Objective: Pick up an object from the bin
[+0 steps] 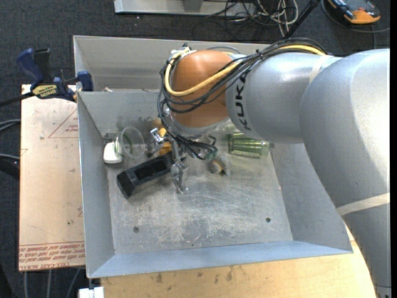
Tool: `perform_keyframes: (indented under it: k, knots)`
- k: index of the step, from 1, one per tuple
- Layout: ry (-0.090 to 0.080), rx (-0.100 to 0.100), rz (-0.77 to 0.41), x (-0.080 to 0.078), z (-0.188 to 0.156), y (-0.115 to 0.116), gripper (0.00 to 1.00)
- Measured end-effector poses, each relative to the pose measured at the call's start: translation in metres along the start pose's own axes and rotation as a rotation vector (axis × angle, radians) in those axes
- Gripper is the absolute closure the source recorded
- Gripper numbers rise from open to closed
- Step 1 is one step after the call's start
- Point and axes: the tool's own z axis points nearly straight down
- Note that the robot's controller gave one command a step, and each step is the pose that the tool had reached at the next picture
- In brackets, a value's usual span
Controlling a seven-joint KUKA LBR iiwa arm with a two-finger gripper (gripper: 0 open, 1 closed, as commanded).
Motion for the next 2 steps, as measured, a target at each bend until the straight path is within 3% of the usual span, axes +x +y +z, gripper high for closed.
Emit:
perform_keyframes:
  k: [1,2]
  knots:
    - [0.008,-0.012,-0.274,0.0047,0.0084,-0.0047,1.00]
    - [0.008,-0.012,-0.274,0.0047,0.0084,-0.0047,1.00]
